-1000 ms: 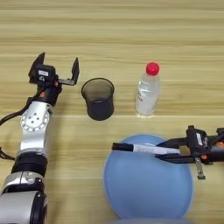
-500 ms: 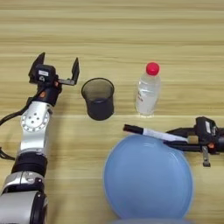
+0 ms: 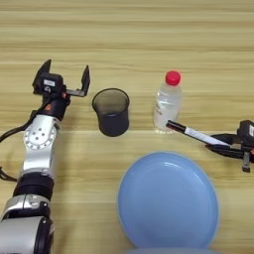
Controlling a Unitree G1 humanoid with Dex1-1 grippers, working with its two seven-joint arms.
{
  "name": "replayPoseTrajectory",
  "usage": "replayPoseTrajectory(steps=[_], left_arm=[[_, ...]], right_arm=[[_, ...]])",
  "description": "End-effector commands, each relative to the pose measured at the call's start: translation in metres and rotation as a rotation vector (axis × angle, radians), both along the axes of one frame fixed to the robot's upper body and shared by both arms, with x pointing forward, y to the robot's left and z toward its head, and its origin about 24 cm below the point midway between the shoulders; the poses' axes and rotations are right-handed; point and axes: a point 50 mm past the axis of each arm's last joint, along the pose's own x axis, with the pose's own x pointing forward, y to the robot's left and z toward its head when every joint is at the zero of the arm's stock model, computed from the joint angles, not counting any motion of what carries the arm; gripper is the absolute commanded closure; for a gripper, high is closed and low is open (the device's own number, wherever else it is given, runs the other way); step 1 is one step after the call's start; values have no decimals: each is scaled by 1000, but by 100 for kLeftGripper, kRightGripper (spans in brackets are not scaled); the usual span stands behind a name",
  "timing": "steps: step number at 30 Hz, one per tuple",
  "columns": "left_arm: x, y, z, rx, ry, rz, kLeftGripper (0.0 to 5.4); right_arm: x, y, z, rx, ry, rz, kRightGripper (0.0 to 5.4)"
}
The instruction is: Move the objects on the table
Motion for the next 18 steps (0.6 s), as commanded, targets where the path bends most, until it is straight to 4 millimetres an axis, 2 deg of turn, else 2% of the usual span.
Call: replayPoseTrajectory(steps=[1, 9, 18], left_arm=[[2, 0, 4, 10, -14, -5, 0], [2, 0, 4, 10, -14, -5, 0], [2, 0, 3, 11, -12, -6, 0]], right_arm=[[4, 0, -7, -25, 4, -1, 464], [4, 0, -28, -65, 61, -4, 464], [2, -2, -37, -83, 85, 4, 464]])
